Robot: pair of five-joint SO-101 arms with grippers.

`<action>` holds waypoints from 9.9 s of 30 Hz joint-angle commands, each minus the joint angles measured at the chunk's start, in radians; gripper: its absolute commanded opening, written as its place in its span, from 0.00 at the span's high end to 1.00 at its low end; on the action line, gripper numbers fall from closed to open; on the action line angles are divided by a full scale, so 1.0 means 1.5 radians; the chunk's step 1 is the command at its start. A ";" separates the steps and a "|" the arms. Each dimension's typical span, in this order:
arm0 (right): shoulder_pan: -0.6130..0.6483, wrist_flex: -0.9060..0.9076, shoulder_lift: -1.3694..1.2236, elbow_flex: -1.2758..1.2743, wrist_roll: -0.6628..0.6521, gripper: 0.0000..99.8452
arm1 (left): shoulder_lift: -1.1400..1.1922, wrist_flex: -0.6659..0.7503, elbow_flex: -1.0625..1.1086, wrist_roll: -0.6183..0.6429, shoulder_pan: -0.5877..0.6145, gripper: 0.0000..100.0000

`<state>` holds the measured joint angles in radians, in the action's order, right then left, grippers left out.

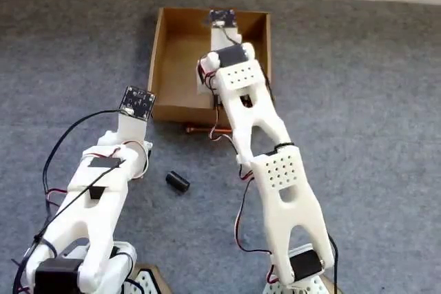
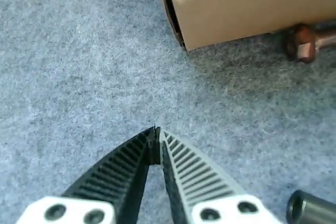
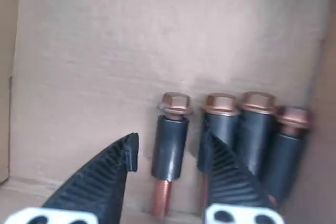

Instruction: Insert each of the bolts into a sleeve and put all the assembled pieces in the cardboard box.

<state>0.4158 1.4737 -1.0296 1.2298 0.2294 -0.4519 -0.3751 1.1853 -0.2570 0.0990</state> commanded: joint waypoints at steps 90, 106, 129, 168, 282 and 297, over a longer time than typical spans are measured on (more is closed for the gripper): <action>0.279 -0.464 0.765 -1.236 -0.261 0.99 | 0.002 0.042 -0.038 0.447 0.321 0.98; -0.088 -0.323 1.003 -1.468 -0.355 0.88 | 0.002 0.042 -0.038 0.447 0.321 0.98; -0.058 -0.419 0.921 -1.471 -0.464 0.84 | 0.002 0.042 -0.038 0.447 0.315 0.98; -0.155 -0.273 0.731 -1.337 -0.219 0.90 | 0.002 0.042 -0.038 0.447 0.315 0.98; -0.158 -0.405 1.124 -1.505 -0.125 0.99 | 0.338 -0.187 -0.383 0.225 -0.202 0.99; -0.158 -0.405 1.124 -1.505 -0.125 0.99 | 0.126 -0.323 -0.378 0.143 -0.200 0.99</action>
<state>0.1903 0.8815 0.6567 -1.0334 0.0376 -0.1849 -0.8278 0.6237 0.0084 -0.1864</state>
